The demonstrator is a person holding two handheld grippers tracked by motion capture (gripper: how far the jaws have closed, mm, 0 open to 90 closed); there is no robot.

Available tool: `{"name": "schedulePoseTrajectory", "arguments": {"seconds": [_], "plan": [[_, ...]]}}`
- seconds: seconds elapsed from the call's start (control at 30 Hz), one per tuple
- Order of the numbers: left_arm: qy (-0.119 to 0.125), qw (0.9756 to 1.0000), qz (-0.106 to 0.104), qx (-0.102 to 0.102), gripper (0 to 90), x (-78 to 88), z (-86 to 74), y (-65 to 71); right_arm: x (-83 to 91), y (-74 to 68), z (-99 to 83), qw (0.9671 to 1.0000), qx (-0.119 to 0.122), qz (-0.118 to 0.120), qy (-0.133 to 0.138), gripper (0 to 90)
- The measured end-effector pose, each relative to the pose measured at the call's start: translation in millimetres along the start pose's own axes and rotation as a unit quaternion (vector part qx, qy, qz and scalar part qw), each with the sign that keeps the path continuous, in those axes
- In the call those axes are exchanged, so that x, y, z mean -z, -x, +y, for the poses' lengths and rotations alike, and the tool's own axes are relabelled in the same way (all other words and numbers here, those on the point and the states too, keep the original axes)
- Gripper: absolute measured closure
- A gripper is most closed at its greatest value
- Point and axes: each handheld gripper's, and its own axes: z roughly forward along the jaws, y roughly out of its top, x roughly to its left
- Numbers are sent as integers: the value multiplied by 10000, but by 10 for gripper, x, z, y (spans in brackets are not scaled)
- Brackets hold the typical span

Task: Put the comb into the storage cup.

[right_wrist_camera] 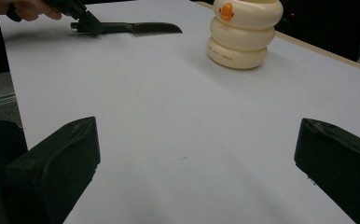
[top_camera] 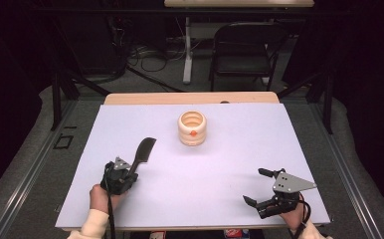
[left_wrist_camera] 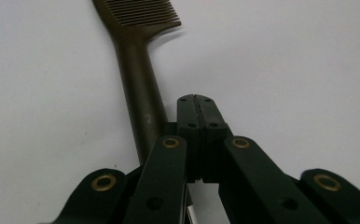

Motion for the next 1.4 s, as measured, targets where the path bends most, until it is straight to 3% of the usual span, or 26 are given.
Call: {"name": "schedulePoseTrajectory", "arguments": {"seconds": [0.4,0.93,0.97,1.0,1.07,1.1,1.13,1.2,1.23,1.3,1.4], "plan": [[-22,9999,80,131,898,26,-32,-91,-17,0,2,10000,9,23,-29,0],[-85,9999,73,120,893,24,-37,-153,-20,-9,4,10000,38,51,-68,0],[-49,9999,-21,140,832,26,-36,-143,-23,-8,4,10000,32,56,-68,0],[-42,9998,-192,49,832,41,-25,-128,-23,-8,4,10000,32,56,-68,0],[-3,9995,-286,-131,694,66,8,-67,-29,-4,3,10000,18,58,-73,0],[35,9993,-347,-159,694,77,24,-39,-29,-4,3,10000,18,58,-73,0],[9,9990,-394,-203,639,91,43,-20,-30,-2,2,10000,4,64,-73,0],[32,9988,-406,-273,546,108,69,15,-32,2,0,10000,5,63,-63,0],[42,9989,-379,-282,432,115,77,27,-28,-3,1,9999,-4,72,-79,0],[22,9988,-341,-337,405,133,89,29,-24,-3,3,9999,24,61,-79,0],[5,9991,-270,-333,285,147,96,10,-34,-5,4,10000,14,64,-72,0]]}}
